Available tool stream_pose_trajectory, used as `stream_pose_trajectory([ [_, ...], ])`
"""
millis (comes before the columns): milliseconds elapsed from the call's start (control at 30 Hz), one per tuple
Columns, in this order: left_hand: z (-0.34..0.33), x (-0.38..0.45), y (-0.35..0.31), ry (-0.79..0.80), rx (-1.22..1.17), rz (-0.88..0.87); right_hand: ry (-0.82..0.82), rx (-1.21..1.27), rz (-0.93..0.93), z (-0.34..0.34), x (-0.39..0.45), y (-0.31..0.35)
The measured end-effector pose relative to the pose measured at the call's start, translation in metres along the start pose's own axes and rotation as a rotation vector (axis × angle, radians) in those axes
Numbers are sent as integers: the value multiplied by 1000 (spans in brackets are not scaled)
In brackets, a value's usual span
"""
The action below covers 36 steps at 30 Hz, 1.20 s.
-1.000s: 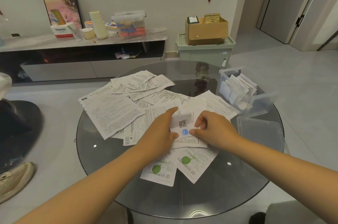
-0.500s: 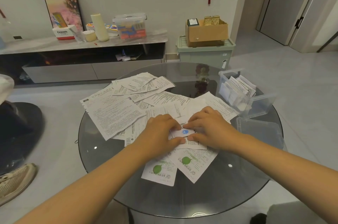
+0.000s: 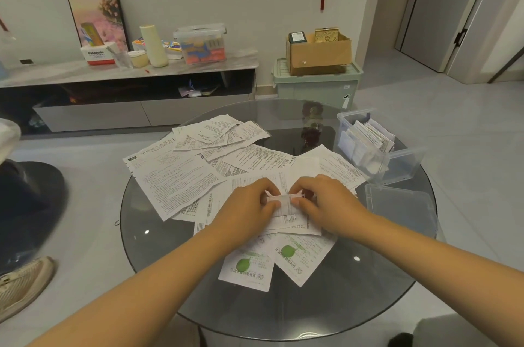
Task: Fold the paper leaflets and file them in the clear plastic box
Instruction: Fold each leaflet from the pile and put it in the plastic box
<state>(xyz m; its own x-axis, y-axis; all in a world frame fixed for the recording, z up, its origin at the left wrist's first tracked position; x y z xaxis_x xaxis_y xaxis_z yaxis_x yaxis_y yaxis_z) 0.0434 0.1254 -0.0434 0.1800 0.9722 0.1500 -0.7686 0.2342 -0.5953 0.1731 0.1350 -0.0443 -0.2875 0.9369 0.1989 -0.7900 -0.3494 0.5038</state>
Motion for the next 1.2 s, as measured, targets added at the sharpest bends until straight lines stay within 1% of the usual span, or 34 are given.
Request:
stream_pose_trajectory([
  [67, 1, 2, 4, -23, -11, 38, -39, 61, -29, 0, 3, -2],
  [133, 1, 5, 6, -38, -3, 45, -60, 16, -11, 0, 4, 0],
  [233, 1, 7, 3, -40, 60, -4, -84, -153, 101, -1, 5, 8],
  [300, 0, 8, 2, -19, 89, -46, -114, -223, 224, 0, 4, 17],
  [367, -2, 8, 1, 13, 101, -75, -49, -281, 299, -5, 1, 21],
  [433, -1, 8, 2, 49, 124, -85, 54, -339, 297, -11, 0, 19],
  [467, -1, 8, 2, 67, 144, -90, 79, -362, 301, -11, -1, 18],
  [533, 0, 8, 1, 90, 198, -107, 84, -368, 309, -11, -1, 20],
  [667, 6, 5, -8, 40, 242, -165, -18, -331, 341, -5, -4, 25],
  [767, 9, 5, -16, -25, 193, -163, -109, -309, 283, 11, -3, 22],
  [867, 13, 10, -18, -111, -7, -97, -164, -197, 168, 32, 1, 18],
  [967, 14, 17, -22, -151, -222, -7, -140, -93, 78, 49, 3, 11],
  [1033, 14, 24, -31, -155, -321, 15, -134, -50, 26, 61, 3, 4],
  [1200, 9, 39, -51, -166, -415, 8, -54, -25, -88, 83, 7, -15],
])
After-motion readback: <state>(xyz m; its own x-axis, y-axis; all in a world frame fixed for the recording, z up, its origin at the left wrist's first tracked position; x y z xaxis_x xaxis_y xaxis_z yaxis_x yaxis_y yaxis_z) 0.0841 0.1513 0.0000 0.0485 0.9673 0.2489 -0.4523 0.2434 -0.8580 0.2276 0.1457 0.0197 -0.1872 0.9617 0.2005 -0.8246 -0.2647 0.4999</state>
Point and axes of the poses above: each hand's wrist, its own x-axis towards the middle knuckle, its own z-axis out of the back of the hand, y = z × x, the point moved 8 cm from there along x, towards the middle knuckle, and after that the axes turned 6 degrees about -y, right-handed, at the moved point
